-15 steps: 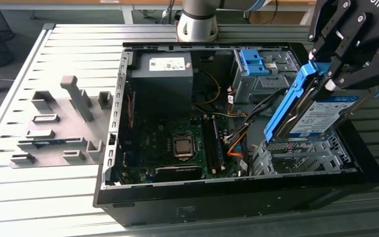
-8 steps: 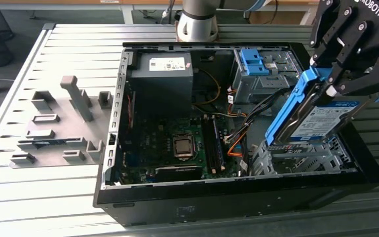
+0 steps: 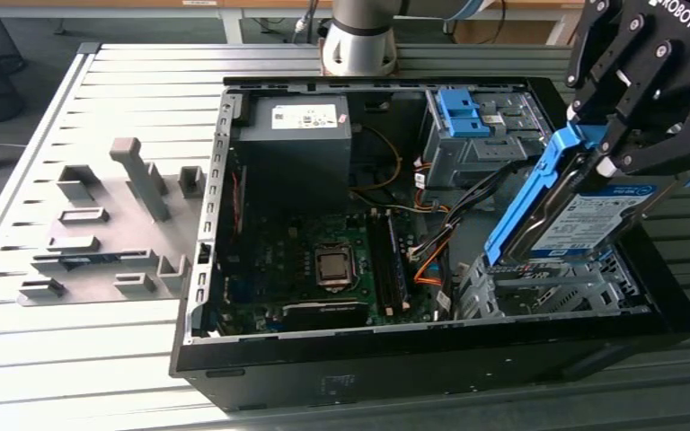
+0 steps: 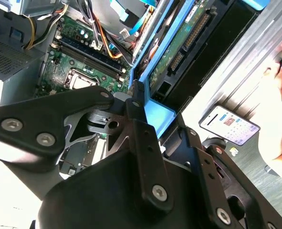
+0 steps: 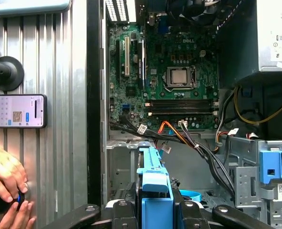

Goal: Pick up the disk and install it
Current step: 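Insert the disk into the insertion slot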

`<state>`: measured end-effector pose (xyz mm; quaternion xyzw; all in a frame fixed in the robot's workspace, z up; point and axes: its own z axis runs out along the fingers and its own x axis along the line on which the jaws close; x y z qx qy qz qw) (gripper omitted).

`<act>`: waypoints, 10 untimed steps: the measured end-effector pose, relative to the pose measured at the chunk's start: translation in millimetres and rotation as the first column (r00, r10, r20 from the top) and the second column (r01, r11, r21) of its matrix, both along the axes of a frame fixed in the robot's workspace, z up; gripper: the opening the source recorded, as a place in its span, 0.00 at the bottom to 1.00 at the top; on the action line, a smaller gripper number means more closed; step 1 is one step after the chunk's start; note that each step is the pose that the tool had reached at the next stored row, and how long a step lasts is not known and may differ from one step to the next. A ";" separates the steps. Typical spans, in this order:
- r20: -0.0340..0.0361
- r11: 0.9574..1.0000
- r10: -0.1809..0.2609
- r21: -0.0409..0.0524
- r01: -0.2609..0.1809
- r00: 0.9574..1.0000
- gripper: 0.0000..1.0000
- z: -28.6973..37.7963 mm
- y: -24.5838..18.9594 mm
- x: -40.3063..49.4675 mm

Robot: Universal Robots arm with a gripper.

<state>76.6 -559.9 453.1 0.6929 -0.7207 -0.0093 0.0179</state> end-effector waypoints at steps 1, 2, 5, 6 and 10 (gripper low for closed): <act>0.000 1.000 0.000 0.000 0.000 1.000 0.36 -0.2 -0.2 0.0; 0.000 1.000 0.000 0.000 0.000 1.000 0.36 -0.3 -0.7 0.0; 0.000 1.000 0.000 0.000 0.000 1.000 0.36 -2.1 -2.2 0.5; 0.000 1.000 0.000 0.000 0.000 1.000 0.36 -2.8 -2.5 0.5; 0.006 1.000 0.000 0.000 0.000 1.000 0.36 -4.7 -2.7 0.7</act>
